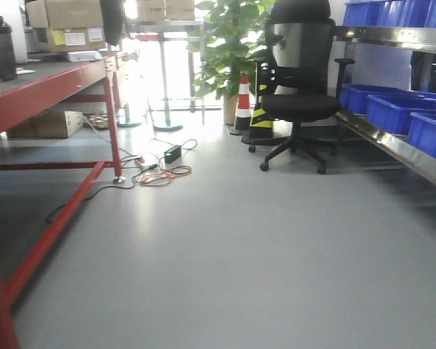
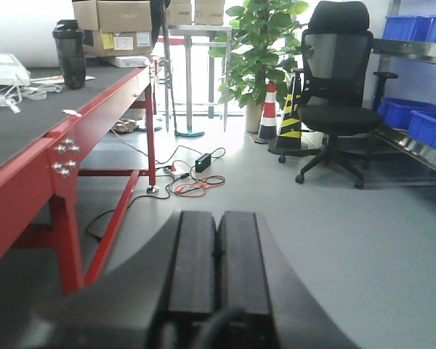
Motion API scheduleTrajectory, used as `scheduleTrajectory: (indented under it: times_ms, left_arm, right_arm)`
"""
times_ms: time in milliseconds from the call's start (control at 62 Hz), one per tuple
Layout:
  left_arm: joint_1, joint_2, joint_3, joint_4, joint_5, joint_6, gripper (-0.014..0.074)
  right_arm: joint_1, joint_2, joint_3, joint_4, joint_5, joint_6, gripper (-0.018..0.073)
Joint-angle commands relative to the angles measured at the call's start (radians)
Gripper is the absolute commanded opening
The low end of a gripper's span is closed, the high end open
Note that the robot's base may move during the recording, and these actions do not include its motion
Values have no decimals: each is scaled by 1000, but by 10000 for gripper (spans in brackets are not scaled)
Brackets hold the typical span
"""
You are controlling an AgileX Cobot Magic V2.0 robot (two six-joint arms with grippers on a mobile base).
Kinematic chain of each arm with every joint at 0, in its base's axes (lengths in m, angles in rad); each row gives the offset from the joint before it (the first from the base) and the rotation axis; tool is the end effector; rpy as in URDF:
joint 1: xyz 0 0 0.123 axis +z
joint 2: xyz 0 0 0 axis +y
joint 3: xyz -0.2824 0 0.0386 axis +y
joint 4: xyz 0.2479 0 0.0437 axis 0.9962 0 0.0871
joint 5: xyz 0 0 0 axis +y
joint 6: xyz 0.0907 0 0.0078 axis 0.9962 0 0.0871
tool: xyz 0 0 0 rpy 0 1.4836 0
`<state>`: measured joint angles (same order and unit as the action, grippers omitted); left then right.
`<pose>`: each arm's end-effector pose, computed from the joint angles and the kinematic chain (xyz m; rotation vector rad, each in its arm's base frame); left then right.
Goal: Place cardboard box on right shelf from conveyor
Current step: 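Carry the box in the right gripper toward the steel shelving rack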
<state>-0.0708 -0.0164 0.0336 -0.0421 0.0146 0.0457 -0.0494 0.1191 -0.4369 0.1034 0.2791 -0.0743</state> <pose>0.0564 -0.0041 0.2013 0.0569 1.5146 -0.0543 0.0364 0.0008 0.3253 0.0305 1.4432 0.0006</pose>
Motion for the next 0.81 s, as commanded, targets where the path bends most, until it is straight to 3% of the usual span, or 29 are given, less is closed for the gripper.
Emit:
scheduleTrajectory:
  times_ms: [0, 790]
  left_arm:
    - [0, -6, 6, -5, -87, 0, -116]
    - [0, -6, 6, -5, -87, 0, -116]
  right_arm:
    - [-7, 14, -29, 3, -111, -8, 110]
    - [-7, 12, -29, 3, -112, -8, 110]
